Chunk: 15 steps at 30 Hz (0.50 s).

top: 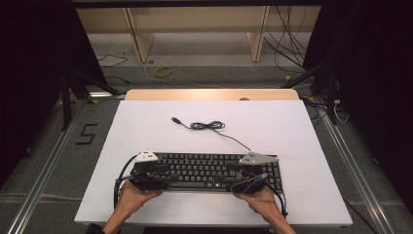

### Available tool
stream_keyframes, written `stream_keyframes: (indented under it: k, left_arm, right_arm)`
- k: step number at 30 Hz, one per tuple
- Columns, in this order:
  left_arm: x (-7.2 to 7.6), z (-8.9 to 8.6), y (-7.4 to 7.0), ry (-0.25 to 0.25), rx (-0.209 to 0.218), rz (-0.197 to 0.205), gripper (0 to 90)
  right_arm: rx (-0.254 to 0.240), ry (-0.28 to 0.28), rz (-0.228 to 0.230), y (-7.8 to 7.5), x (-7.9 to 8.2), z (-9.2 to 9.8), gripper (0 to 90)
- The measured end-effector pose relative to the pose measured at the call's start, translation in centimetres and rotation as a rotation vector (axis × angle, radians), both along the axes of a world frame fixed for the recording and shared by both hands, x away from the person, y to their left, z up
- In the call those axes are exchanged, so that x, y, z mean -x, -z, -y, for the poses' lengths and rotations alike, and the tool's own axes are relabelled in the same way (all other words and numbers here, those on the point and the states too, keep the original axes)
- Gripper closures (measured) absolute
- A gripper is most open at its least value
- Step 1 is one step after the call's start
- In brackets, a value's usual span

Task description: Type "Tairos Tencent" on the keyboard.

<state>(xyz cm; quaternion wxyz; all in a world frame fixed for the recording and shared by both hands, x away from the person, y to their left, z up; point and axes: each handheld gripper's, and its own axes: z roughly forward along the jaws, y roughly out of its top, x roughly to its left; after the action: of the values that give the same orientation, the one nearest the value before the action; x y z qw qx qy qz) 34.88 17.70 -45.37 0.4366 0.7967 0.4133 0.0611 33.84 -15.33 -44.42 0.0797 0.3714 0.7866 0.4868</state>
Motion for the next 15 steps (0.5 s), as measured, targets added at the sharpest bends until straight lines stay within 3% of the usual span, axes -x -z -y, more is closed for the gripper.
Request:
stream_keyframes:
  k: [15]
  left_arm:
    - [0.0,-1.6,0.3,-0.034,0.002,-0.007,30.3]
  right_arm:
    - [0.028,-0.029,-0.012,-0.7,-2.4,-3.4,35.5]
